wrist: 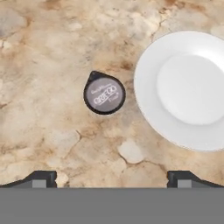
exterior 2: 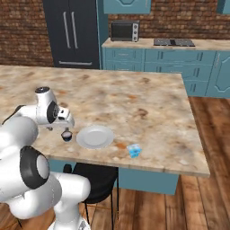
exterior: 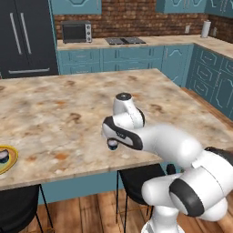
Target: Place two yogurt containers on each plate.
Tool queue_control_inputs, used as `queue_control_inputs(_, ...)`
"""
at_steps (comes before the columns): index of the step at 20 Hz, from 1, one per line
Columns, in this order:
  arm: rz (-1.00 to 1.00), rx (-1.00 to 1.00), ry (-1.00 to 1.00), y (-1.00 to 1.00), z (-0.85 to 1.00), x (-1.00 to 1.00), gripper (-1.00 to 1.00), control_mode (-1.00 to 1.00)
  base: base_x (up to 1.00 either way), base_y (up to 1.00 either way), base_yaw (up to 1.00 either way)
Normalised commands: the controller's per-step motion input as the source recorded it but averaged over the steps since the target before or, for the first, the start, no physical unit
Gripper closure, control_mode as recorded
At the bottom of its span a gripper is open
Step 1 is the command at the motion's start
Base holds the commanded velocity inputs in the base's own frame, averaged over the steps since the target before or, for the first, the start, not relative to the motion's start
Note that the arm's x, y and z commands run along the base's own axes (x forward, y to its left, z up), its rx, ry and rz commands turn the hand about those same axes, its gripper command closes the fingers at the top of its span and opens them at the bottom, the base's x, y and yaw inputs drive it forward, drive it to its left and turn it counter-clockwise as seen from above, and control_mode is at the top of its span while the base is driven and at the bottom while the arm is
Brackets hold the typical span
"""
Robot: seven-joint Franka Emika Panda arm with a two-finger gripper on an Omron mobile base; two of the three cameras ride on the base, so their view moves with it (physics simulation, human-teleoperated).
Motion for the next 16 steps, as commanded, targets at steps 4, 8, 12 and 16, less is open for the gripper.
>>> queue_control_inputs(4, 0.00, 0.00, 0.02, -0.06, -0.22, 0.27, -1.00, -1.00, 0.00, 0.00, 0.00)
queue_control_inputs(8, 0.01, 0.00, 0.03, 0.02, -0.43, 0.43, -1.00, -1.00, 0.00, 0.00, 0.00)
queue_control_inputs(12, 0.00, 0.00, 0.04, 0.22, -0.42, 0.40, -1.00, -1.00, 0.00, 0.00, 0.00)
queue_control_inputs(16, 0.00, -0.06, 0.00, 0.32, -0.21, 0.37, -1.00, -1.00, 0.00, 0.00, 0.00)
